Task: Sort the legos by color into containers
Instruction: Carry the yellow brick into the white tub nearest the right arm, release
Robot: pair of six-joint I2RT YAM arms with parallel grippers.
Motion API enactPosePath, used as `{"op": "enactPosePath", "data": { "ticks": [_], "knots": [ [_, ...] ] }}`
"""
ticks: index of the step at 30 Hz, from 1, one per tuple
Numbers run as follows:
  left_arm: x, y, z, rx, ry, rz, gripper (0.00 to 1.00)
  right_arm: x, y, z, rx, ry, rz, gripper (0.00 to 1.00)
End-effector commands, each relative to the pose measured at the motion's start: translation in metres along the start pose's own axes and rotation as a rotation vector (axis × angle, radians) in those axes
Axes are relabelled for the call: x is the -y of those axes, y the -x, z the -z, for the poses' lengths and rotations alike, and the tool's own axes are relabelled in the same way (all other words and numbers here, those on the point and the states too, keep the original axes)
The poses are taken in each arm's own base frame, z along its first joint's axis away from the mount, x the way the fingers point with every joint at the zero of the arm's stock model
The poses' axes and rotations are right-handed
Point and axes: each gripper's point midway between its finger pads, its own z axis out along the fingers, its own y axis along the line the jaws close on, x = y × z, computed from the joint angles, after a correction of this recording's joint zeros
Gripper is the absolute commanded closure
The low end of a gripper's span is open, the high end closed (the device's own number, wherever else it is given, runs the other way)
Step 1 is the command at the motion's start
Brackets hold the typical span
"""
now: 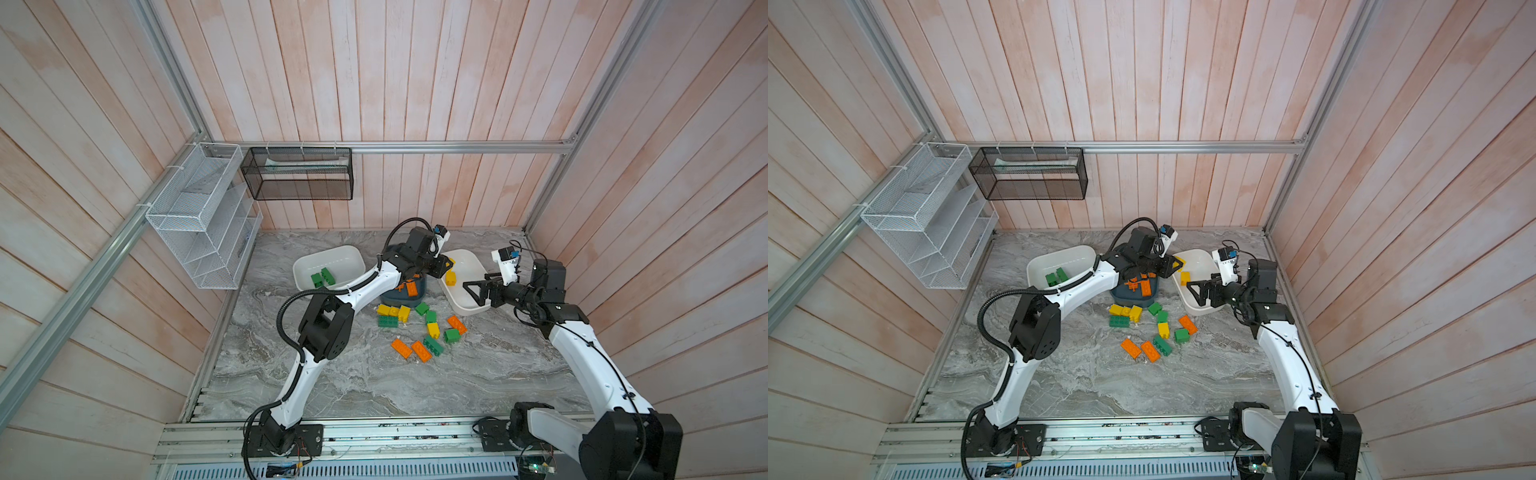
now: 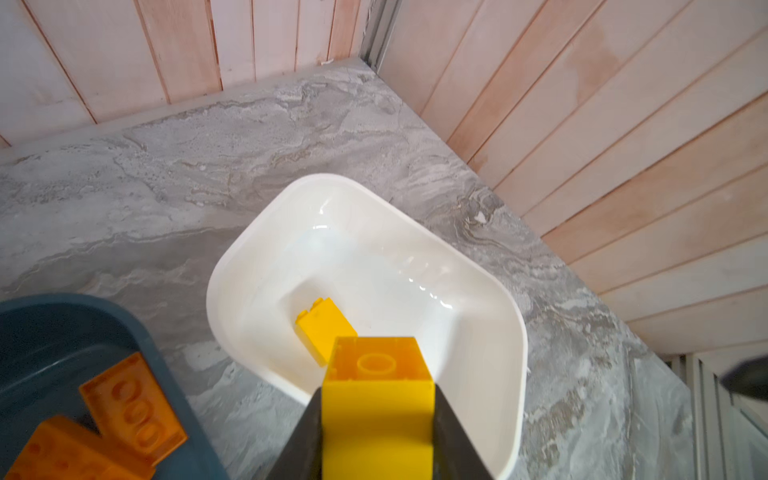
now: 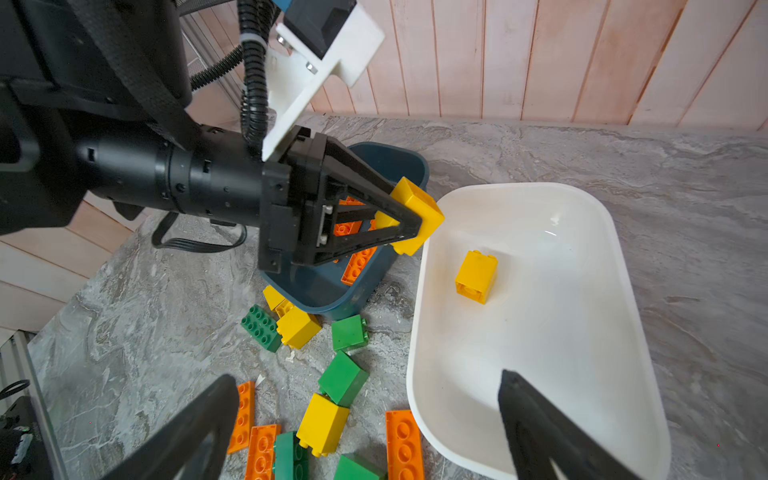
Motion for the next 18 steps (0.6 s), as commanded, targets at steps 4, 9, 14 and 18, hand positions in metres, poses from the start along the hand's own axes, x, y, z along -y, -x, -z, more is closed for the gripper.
{"op": "enactPosePath", "data": {
  "ticks": [4,9,14,18],
  "knots": [
    [-0.013,0.007,-0.034,0.058,0.082,0.067,0.75,0.007,0.016,0.011,0.051,-0.058,0.022,0.02],
    [-0.023,0.008,-0.047,0.082,0.133,0.055,0.67,0.007,0.014,0.01,0.049,-0.053,0.015,0.02],
    [-0.011,0.02,-0.04,0.108,0.105,0.016,0.41,0.005,0.015,0.011,0.051,-0.048,0.016,0.02],
    [0.008,0.042,-0.008,0.117,0.08,-0.035,0.32,0.004,0.016,0.013,0.055,-0.045,0.014,0.02]
  ]
}}
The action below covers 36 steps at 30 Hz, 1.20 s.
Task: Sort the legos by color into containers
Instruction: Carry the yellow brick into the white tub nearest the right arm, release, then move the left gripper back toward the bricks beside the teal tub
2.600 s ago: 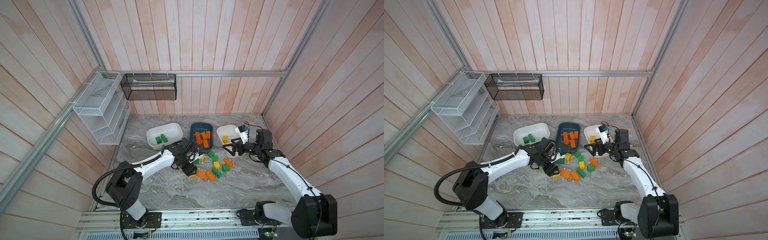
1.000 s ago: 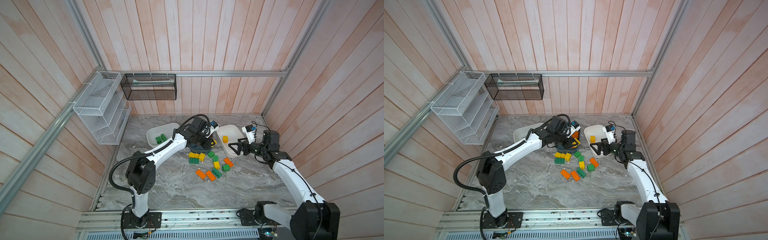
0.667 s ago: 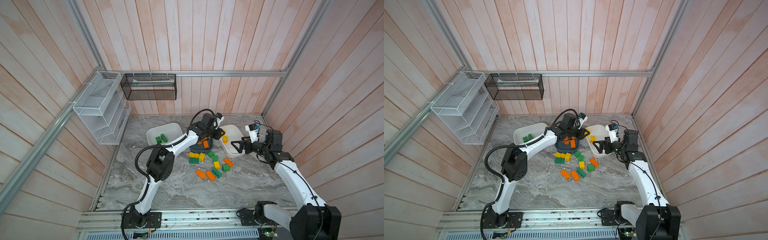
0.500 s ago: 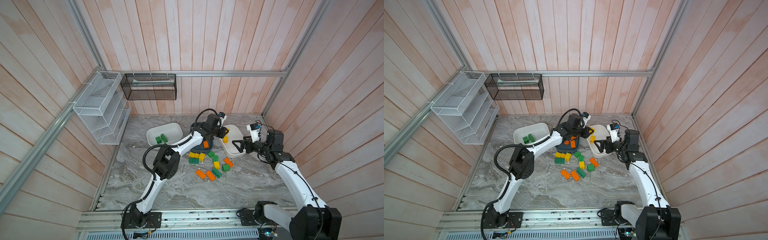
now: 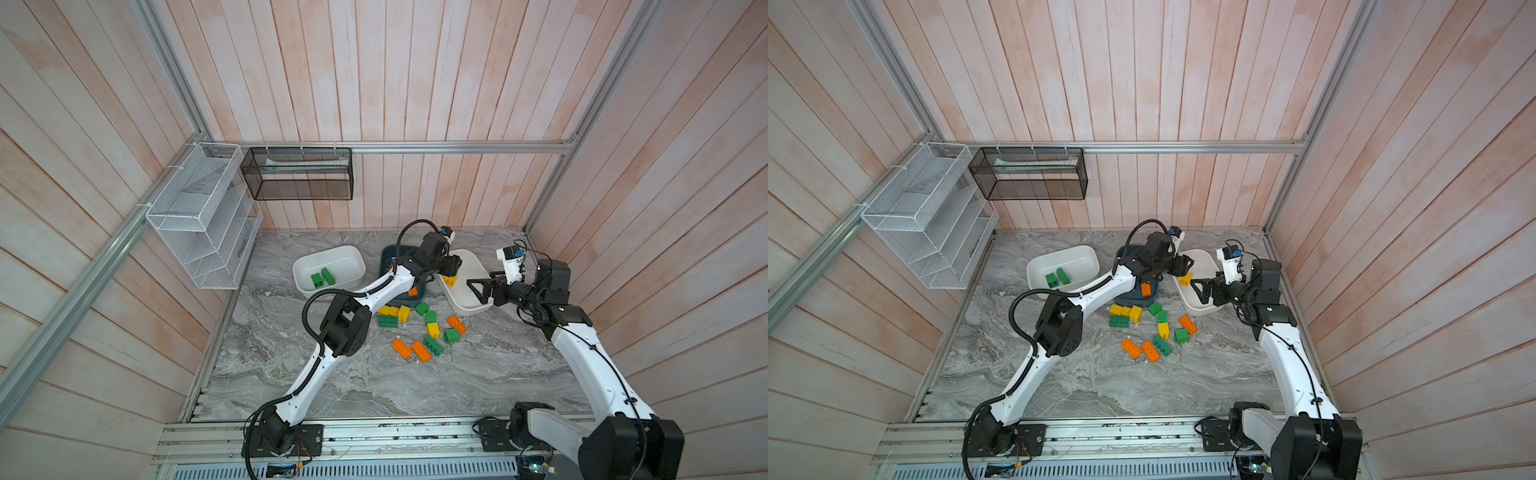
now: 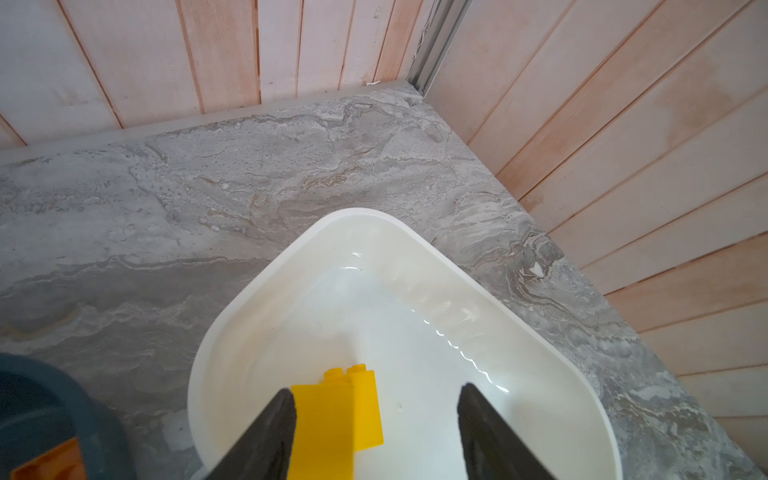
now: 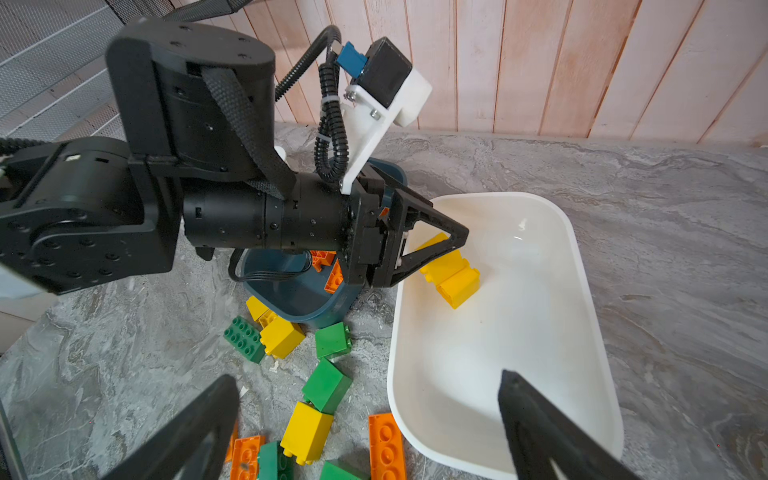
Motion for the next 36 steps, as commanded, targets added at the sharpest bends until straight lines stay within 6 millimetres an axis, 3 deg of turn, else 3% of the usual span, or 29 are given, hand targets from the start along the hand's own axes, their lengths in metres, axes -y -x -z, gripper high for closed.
{"op": "enactPosePath", "data": {
  "ticks": [1,5,9,15,20,28,32,36],
  "knots": [
    [0.028,0.047,0.048,0.063,-0.037,-0.062,0.31,-0.003,0.01,0.007,0.032,-0.001,0.007,0.02],
    [0.034,0.049,0.092,0.007,-0.018,-0.077,0.28,-0.005,0.009,0.006,0.031,0.014,0.003,0.02],
    [0.033,0.035,0.141,-0.047,0.021,-0.055,0.27,-0.006,0.007,0.005,0.031,0.025,-0.004,0.02],
    [0.012,-0.021,0.197,-0.161,0.129,0.072,0.27,-0.006,0.002,0.002,0.023,0.035,-0.011,0.02],
    [-0.021,-0.065,0.232,-0.181,0.24,0.271,0.28,-0.006,-0.002,0.001,0.014,0.039,-0.014,0.02],
    [-0.076,-0.123,0.26,-0.167,0.476,0.539,0.32,-0.006,-0.005,0.001,0.011,0.041,-0.015,0.02],
    [-0.098,-0.143,0.263,-0.141,0.54,0.652,0.35,-0.006,-0.006,0.001,0.006,0.038,-0.013,0.02],
    [-0.114,-0.156,0.253,-0.141,0.552,0.738,0.36,-0.005,-0.007,0.0,0.003,0.037,-0.015,0.02]
  ]
}}
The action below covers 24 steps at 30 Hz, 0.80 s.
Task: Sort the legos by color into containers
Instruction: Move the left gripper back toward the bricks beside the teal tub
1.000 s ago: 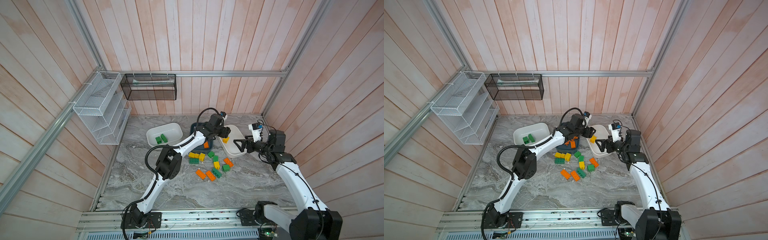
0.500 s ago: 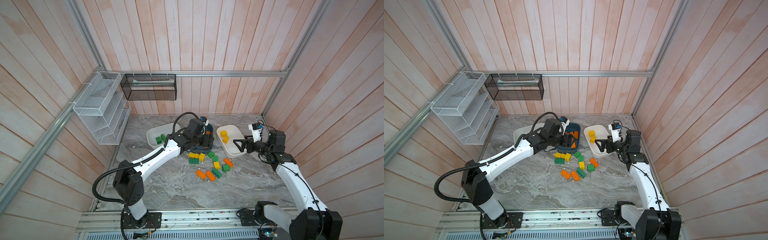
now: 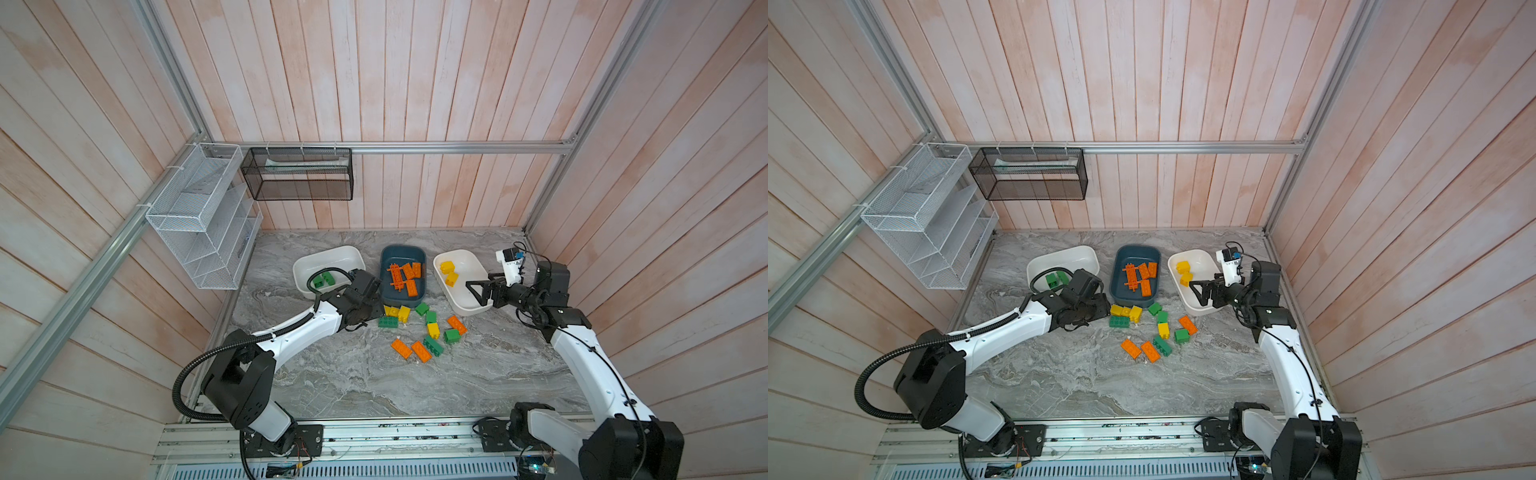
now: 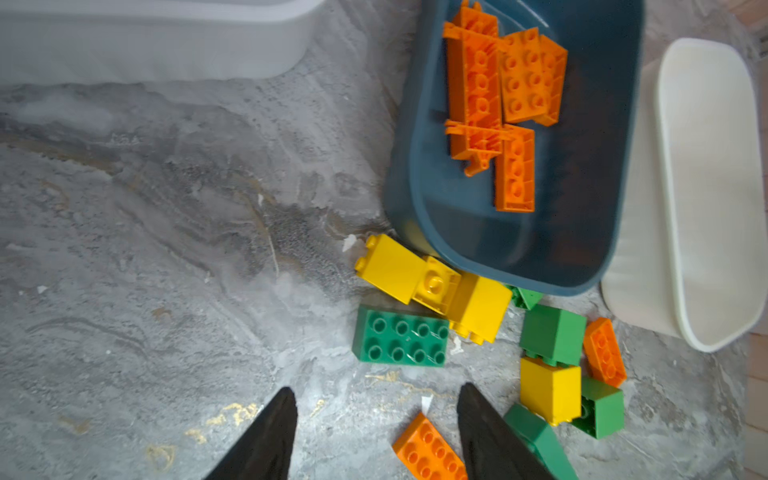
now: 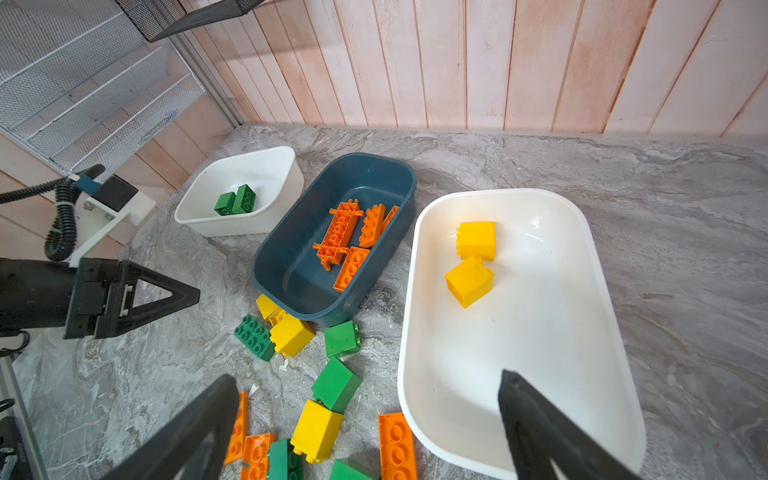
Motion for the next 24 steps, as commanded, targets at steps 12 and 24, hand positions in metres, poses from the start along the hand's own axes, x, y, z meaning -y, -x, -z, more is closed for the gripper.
{"op": "enactPosePath", "data": {
  "ticks": [12,24],
  "knots": [
    [0.002,0.006,-0.048,-0.069,0.011,0.316,0.32,0.0,-0.006,-0.002,-0.007,0.017,0.0,0.02],
    [0.004,-0.002,-0.068,-0.151,-0.035,0.51,0.29,0.0,-0.008,-0.002,-0.011,0.017,0.001,0.02]
  ]
}}
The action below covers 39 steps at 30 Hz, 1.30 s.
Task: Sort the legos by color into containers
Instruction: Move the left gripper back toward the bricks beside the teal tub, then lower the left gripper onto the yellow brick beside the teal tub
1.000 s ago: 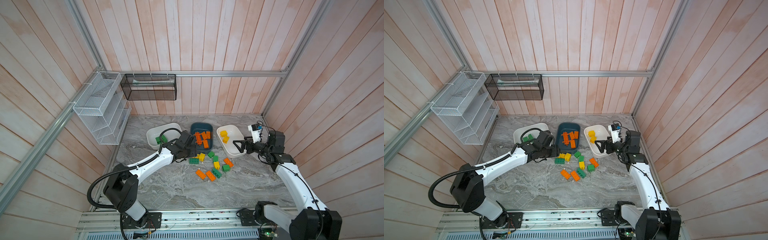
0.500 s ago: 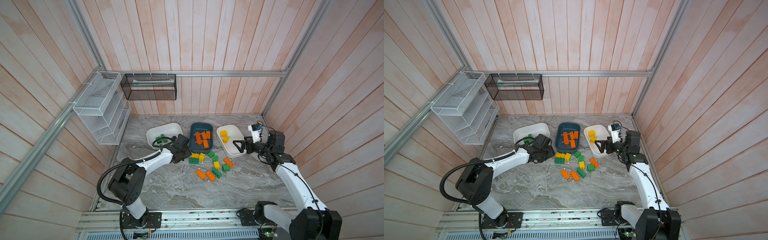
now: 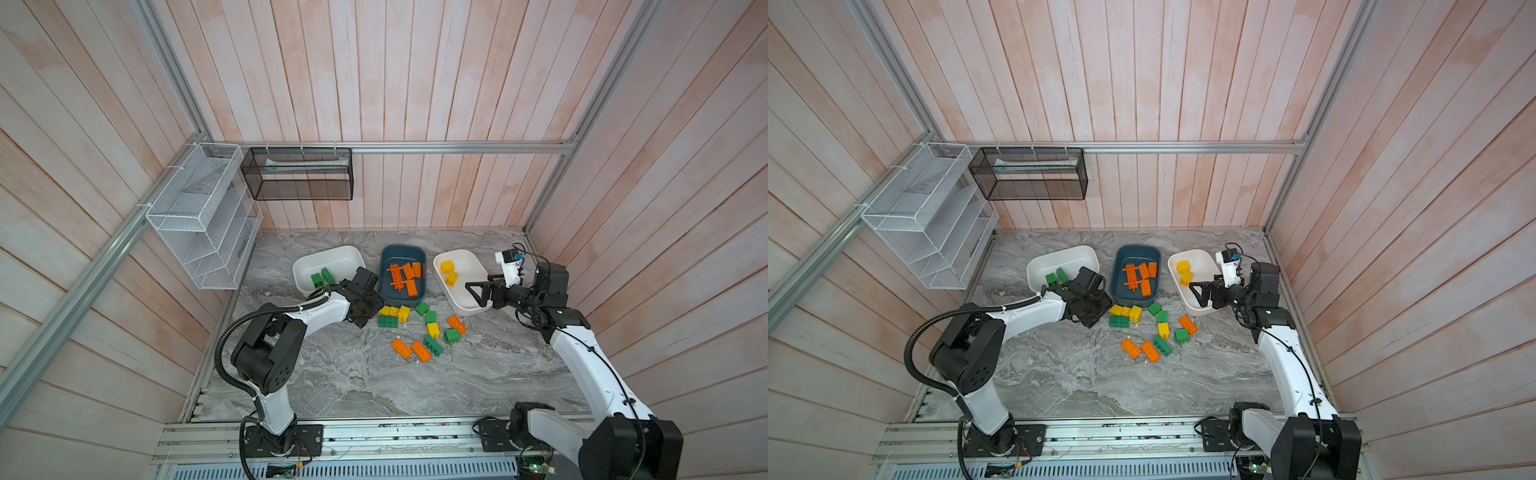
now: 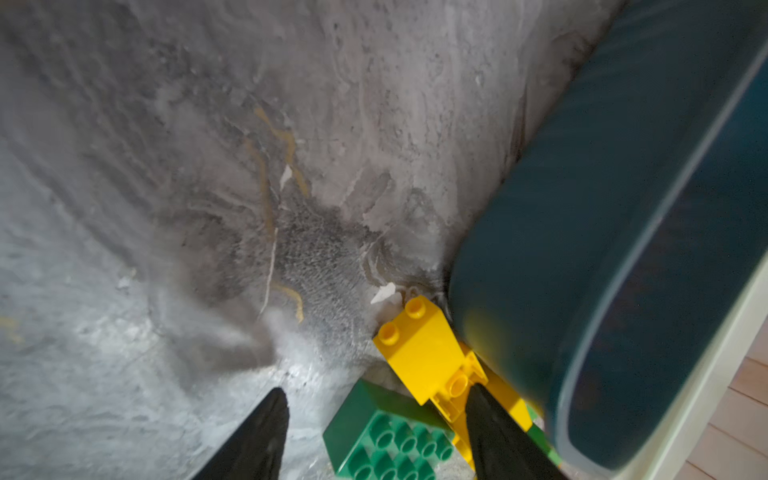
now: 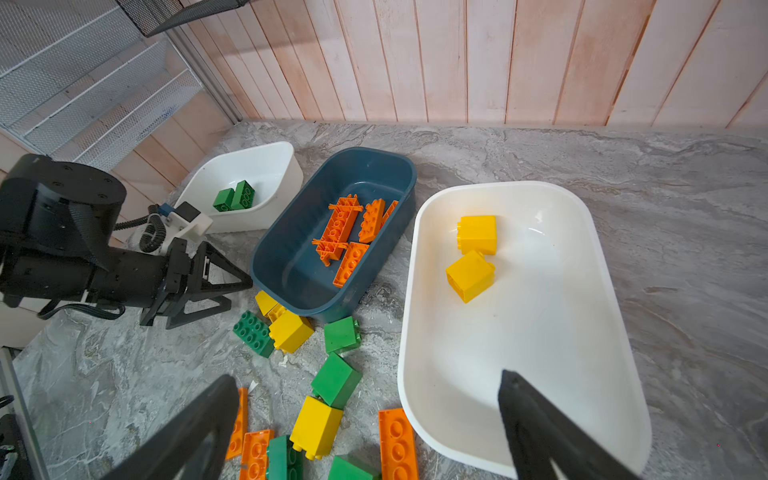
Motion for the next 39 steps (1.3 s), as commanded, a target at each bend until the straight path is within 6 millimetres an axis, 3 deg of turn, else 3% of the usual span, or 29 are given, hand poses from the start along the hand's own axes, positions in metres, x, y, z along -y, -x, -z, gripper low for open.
{"op": "enactPosePath", "data": {
  "ticks": [1,4,8,17,22,39],
  "knots": [
    [0.009,-0.001,-0.004,-0.023,-0.031,0.063,0.29,-0.001,-0.003,-0.001,-0.002,0.017,0.008,0.02],
    [-0.001,-0.002,-0.009,-0.048,0.016,0.107,0.28,-0.001,-0.004,-0.001,-0.004,0.019,0.006,0.02],
    [0.005,-0.006,-0.014,-0.082,-0.027,0.156,0.28,-0.002,-0.003,-0.001,-0.003,0.023,0.006,0.02],
    [-0.003,-0.005,-0.02,-0.088,0.021,0.19,0.27,-0.004,-0.003,-0.002,-0.003,0.038,-0.003,0.02],
    [-0.018,-0.003,-0.019,-0.075,0.115,0.217,0.27,-0.005,-0.002,-0.002,0.002,0.045,-0.005,0.02],
    [-0.014,-0.003,-0.025,-0.104,0.193,0.288,0.38,-0.008,0.0,-0.001,0.008,0.061,-0.017,0.02]
  ]
}}
